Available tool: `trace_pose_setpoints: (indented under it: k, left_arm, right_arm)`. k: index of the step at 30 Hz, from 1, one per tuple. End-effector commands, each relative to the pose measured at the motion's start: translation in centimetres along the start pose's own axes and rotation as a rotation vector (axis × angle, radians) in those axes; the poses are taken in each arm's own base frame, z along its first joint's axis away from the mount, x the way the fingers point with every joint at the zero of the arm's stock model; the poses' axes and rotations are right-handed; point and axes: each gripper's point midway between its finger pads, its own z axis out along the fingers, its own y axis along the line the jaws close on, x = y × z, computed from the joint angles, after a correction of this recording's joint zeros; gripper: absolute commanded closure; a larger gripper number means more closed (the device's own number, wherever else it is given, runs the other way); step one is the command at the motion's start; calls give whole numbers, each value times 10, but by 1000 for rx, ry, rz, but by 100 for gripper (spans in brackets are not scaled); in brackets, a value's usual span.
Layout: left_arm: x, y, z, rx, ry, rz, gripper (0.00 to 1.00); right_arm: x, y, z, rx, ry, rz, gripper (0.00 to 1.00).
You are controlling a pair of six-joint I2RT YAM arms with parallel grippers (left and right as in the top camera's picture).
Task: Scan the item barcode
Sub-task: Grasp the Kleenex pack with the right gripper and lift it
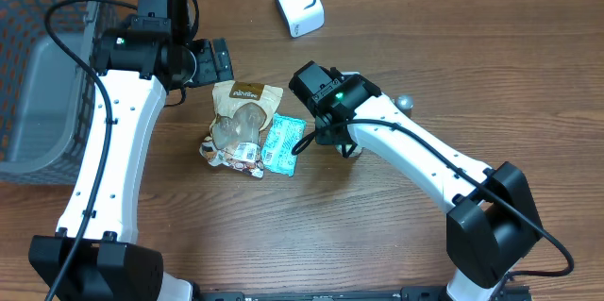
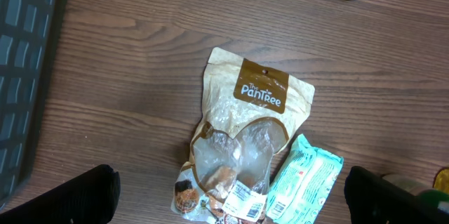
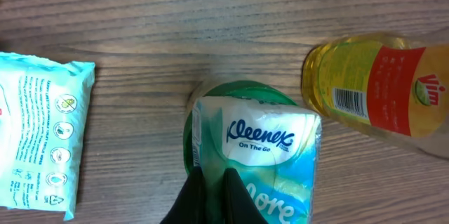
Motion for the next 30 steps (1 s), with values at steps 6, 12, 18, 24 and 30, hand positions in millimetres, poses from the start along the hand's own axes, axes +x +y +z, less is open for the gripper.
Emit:
trace_pose_setpoints:
  k: [6, 12, 18, 24, 30]
  left_arm:
    - [-3, -3, -1, 11, -7, -5, 0]
    - [-3, -3, -1, 11, -7, -5, 0]
    - [-3, -3, -1, 11, -7, -5, 0]
    - [-3, -3, -1, 11, -7, -5, 0]
    - [-3, -3, -1, 11, -7, -5, 0]
  right_arm:
    - [-14, 27, -46, -177, 19, -12, 96]
    - [-4, 51, -58, -324, 90, -36, 96]
    - [5, 86, -75, -540, 156, -91, 96]
    - [10, 92, -75, -574, 180, -99, 96]
    - [28, 94, -60, -594, 238, -122, 96]
